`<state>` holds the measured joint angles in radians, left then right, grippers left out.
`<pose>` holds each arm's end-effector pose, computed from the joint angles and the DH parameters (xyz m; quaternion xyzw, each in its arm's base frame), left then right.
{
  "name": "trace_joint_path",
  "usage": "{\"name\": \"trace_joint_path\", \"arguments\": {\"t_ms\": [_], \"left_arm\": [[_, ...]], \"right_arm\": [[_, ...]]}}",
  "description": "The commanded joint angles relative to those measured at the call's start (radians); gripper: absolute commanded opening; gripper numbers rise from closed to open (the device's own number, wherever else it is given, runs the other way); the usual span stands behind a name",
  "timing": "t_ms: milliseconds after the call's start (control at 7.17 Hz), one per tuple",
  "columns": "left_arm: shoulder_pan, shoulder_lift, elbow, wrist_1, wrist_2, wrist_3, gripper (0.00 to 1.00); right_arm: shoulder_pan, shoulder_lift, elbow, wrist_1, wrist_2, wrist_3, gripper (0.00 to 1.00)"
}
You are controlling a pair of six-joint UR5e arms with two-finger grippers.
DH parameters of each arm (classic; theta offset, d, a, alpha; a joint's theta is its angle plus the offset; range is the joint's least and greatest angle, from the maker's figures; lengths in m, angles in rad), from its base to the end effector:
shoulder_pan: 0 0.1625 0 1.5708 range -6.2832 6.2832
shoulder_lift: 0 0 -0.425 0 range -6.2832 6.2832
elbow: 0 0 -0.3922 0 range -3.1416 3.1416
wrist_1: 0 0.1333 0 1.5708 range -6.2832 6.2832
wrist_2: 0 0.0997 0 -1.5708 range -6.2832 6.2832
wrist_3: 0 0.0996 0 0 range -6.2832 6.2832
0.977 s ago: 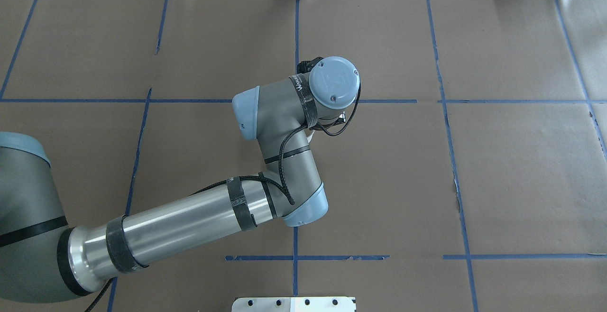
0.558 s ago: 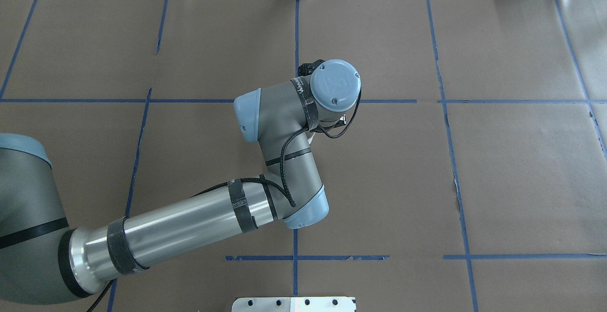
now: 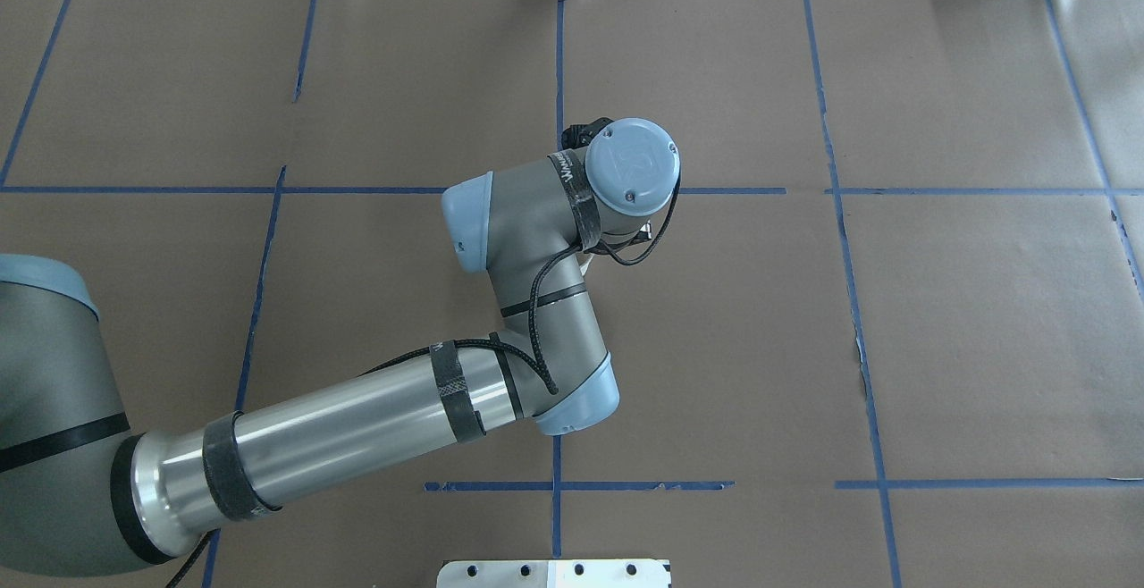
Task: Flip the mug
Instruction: 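Hold the mug above the table centre with the left gripper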
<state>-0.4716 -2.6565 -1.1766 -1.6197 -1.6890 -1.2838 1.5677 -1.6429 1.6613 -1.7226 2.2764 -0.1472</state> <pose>0.6738 -0.4801 0.1163 0.0826 0.3559 -0.0645 0.9286 0.0673 -0.4505 0.6676 -0.0376 -0.3484 -0.0473 0.9354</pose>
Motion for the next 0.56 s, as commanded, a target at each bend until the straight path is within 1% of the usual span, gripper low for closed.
{"name": "trace_joint_path", "arguments": {"t_ms": [0,140,419], "left_arm": [[0.001,0.001,0.002,0.0,0.0,0.01,0.61],[0.001,0.003,0.002,0.001,0.002,0.012,1.0],[-0.005,0.003,-0.009,0.024,0.002,0.035,1.0]], "right_arm": [[0.0,0.0,0.0,0.0,0.0,0.0,1.0],[0.0,0.0,0.0,0.0,0.0,0.0,1.0],[0.0,0.0,0.0,0.0,0.0,0.0,1.0]]}}
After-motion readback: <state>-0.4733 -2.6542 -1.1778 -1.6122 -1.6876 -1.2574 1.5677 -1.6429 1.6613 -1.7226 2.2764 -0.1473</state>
